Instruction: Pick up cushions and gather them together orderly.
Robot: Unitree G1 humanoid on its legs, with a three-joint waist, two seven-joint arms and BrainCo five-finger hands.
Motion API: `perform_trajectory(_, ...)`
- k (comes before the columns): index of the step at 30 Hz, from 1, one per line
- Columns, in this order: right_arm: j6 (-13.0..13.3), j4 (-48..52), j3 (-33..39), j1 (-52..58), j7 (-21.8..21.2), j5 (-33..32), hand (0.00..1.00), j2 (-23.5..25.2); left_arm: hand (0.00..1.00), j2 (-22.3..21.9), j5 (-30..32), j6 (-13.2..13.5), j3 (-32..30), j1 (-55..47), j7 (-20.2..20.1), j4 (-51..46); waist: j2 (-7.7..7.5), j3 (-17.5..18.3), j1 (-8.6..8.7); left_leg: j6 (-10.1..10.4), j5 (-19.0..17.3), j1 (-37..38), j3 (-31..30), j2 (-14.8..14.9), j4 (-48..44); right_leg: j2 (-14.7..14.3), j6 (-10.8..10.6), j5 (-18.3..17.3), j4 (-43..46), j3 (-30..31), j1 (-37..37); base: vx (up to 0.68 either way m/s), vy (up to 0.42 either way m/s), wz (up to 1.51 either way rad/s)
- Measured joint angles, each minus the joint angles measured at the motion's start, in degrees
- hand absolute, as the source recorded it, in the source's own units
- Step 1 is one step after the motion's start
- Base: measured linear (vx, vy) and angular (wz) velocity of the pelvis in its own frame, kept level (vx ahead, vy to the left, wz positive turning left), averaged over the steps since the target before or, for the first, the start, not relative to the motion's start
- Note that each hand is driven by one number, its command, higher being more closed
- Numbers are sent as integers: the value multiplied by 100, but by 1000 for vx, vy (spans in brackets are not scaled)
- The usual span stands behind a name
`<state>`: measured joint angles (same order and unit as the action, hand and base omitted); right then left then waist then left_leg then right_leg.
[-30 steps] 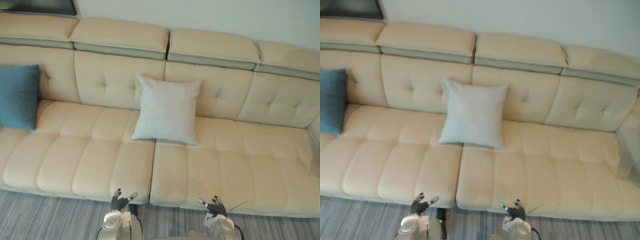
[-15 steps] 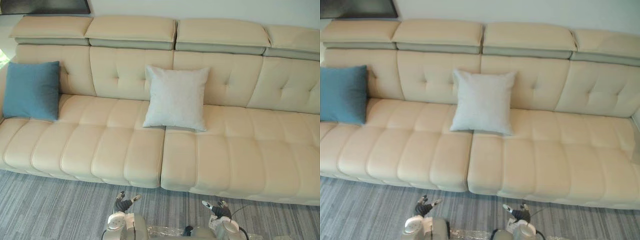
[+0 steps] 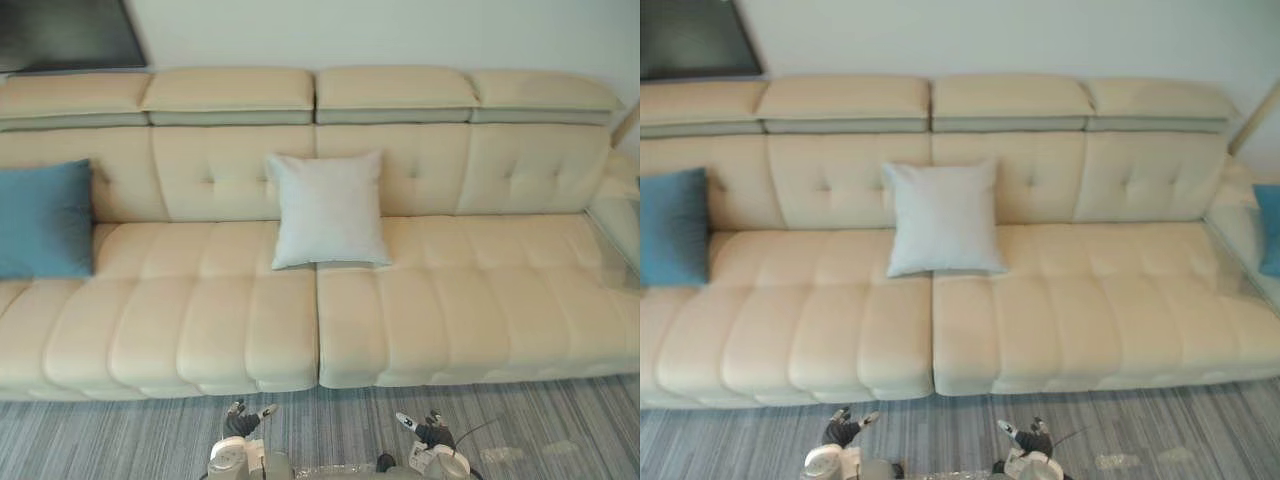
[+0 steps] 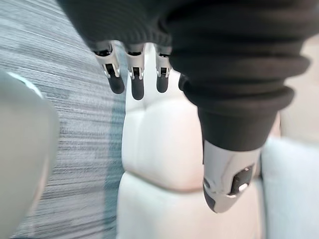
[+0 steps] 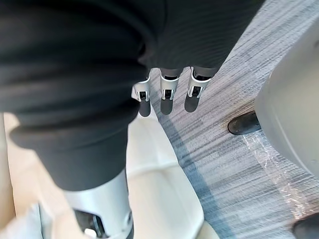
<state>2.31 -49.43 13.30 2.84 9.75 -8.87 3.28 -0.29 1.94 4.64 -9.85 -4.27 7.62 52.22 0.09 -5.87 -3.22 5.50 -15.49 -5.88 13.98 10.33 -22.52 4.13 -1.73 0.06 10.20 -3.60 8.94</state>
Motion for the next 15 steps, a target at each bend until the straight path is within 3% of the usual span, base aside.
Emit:
perform_trajectory(1,18,-143,-15,-166,3,18,0,-78,0,8,1,-8,3,104,0,100,43,-74,1,-87,66,6,205,142,35,-26,250,181,-61,-565,100,10,-100,-118)
perform_trajectory(2,12,-208,-13,-238,17,52,0,-180,0,-2,4,-13,55,194,-1,157,85,-156,51,-97,86,19,440,242,41,47,415,60,67,-1126,185,5,-95,-101)
perform_trajectory(3,9,-250,-12,-236,20,70,0,-223,0,-2,5,-12,91,210,-1,154,112,-178,65,-97,85,37,497,242,29,103,453,-45,185,-1298,220,7,-123,-62)
perform_trajectory(4,-20,-461,-14,-217,24,193,0,-361,0,42,5,-11,195,267,3,151,80,-250,108,-89,80,234,620,200,-24,154,435,-120,411,-1474,191,12,-104,-65)
perform_trajectory(5,-14,-582,-28,-200,32,216,0,-489,0,56,5,-7,196,353,2,154,93,-316,122,-121,76,304,500,152,-72,31,476,-28,430,-1425,146,-10,-138,-91)
perform_trajectory(6,-12,-647,-99,-255,26,220,0,-571,0,106,5,-9,184,373,5,156,64,-329,118,-332,-7,314,302,85,-22,-75,419,155,246,-1268,149,-74,-111,-121)
perform_trajectory(7,-8,-734,-121,-449,29,223,0,-631,0,161,3,-2,181,384,7,157,122,-295,8,-464,-18,283,162,-2,161,-247,111,488,-354,-999,69,-123,-46,-159)
perform_trajectory(8,-55,-830,-43,-701,42,223,0,-719,0,211,1,14,175,390,11,150,251,-313,-52,-109,59,333,497,248,291,-165,491,105,6,-1484,69,-130,-26,-133)
perform_trajectory(9,-63,-831,-47,-749,39,224,0,-737,0,251,0,-1,186,410,28,148,210,-326,-6,-85,77,310,562,258,253,26,555,-258,515,-1747,155,-70,-26,-113)
perform_trajectory(10,-62,-889,-52,-781,32,225,0,-785,0,328,-6,-1,260,497,103,117,118,-367,4,-33,105,361,735,329,171,672,395,-906,1553,-2481,149,-21,-71,-66)
perform_trajectory(11,-68,-984,-64,-803,31,228,0,-783,0,393,-20,2,291,507,126,118,39,-392,-49,-14,115,389,843,383,107,838,99,-940,1520,-2629,-33,-22,-163,-89)
perform_trajectory(12,-85,-1033,-228,-837,30,228,0,-749,0,545,-95,0,304,450,132,152,-85,-378,-46,0,120,371,898,529,-29,699,-375,-1038,983,-2224,-314,-35,-211,-63)
perform_trajectory(13,-81,-1029,-256,-837,25,228,0,-756,0,557,-106,-1,304,446,134,175,-57,-394,-23,9,126,371,894,611,-53,567,-301,-1011,861,-2174,-336,-42,-317,-59)
perform_trajectory(14,-69,-1031,-256,-786,26,225,0,-766,0,558,-112,-1,316,428,157,193,0,-424,15,56,194,382,875,930,-211,236,-180,-1045,633,-2154,-450,-40,-339,-39)
perform_trajectory(15,-67,-1038,-258,-656,27,224,0,-775,0,580,-125,0,334,429,215,187,15,-469,24,-148,280,146,634,1242,-874,-27,8,-1103,559,-2145,-539,-61,-331,-36)
